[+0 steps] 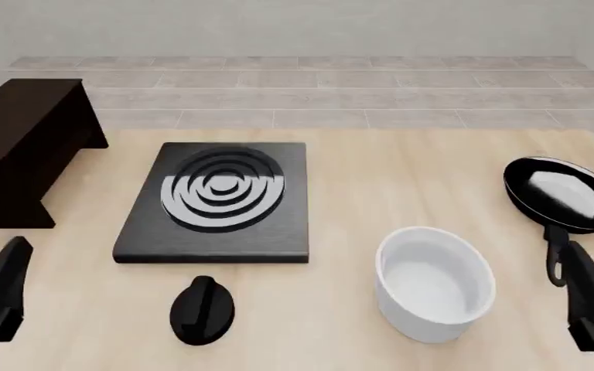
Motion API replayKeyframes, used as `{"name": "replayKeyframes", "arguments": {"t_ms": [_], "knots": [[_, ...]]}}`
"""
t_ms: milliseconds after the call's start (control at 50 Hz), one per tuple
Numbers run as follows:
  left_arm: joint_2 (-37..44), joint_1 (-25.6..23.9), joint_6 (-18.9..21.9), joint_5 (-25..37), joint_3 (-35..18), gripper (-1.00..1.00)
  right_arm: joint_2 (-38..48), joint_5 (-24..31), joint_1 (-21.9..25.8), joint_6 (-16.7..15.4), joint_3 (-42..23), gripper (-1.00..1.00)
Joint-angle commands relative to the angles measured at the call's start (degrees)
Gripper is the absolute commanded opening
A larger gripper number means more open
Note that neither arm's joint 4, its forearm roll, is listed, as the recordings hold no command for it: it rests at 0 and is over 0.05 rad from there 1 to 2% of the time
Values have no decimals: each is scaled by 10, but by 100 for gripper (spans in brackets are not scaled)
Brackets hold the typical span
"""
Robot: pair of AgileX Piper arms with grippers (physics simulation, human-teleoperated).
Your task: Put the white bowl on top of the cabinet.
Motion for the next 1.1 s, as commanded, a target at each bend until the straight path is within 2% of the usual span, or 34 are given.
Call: {"name": "replayKeyframes", "arguments": {"t_ms": [20,200,240,340,400,440,480,640,680,780,880,900,1000,1060,1100], "knots": [[22,13,-33,-63,31,100,0,-23,-16,21,14,100],[-5,8,-19,-48,29,100,-1,-23,-17,20,14,100],[-18,6,-3,-36,25,100,-1,-23,-17,20,15,100],[-12,2,-19,-25,8,100,1,-24,-17,21,15,100],[-30,0,-31,10,-18,100,-2,-22,-17,21,15,100],[-43,-6,-15,26,-29,100,-1,-22,-17,21,15,100],[-45,-10,-17,39,-40,100,-1,-22,-18,22,15,100],[-43,-34,-43,86,-84,100,-1,-21,-18,21,15,100],[-41,-43,-69,97,-89,100,-1,-20,-19,22,15,100],[-39,-58,-56,113,-105,100,-2,-19,-19,23,15,100],[-8,-108,-46,126,-134,100,1,-20,-20,25,15,100],[3,-136,-29,118,-143,100,2,-20,-20,26,15,100],[40,-156,-28,103,-161,100,5,-22,-19,28,15,100],[82,-200,-4,81,-176,100,7,-23,-21,29,15,100],[118,-226,-6,66,-182,100,7,-23,-20,29,15,100]]}}
